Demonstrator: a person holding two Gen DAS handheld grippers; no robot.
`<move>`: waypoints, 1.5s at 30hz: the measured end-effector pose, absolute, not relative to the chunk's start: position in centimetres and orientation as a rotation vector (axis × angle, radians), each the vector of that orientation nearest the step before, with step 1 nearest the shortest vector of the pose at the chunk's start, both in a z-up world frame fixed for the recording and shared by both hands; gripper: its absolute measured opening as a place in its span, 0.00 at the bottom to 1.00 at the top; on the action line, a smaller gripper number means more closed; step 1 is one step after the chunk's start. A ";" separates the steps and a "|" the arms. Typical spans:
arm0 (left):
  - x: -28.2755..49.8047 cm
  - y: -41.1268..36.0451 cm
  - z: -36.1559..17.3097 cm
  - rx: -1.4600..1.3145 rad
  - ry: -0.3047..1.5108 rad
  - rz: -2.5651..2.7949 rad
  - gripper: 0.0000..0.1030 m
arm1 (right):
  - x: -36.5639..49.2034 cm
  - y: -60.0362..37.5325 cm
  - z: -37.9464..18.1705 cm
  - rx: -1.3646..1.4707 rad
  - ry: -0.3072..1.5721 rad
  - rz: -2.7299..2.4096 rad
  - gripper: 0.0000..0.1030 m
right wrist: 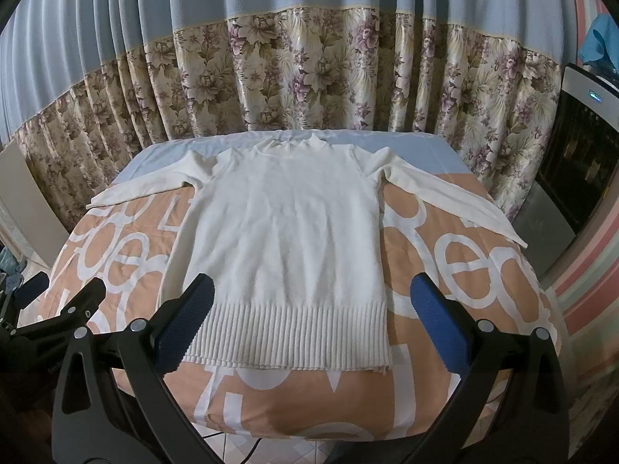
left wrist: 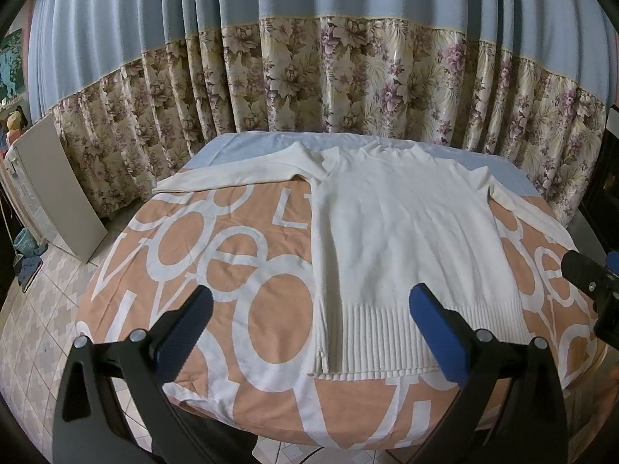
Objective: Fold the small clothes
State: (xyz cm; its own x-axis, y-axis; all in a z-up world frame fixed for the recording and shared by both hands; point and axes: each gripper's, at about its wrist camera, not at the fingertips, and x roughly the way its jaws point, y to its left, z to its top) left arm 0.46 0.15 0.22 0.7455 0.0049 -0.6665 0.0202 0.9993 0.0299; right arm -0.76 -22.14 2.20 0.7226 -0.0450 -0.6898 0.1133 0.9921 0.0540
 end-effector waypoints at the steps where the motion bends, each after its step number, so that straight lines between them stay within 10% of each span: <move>1: 0.5 0.1 0.2 0.036 0.731 -0.009 0.99 | -0.8 -22.2 2.2 0.094 0.758 -0.088 0.97; 45: 11.3 -16.7 -5.3 0.073 0.740 -0.090 0.99 | 5.6 -49.2 -6.0 0.132 0.737 -0.433 0.97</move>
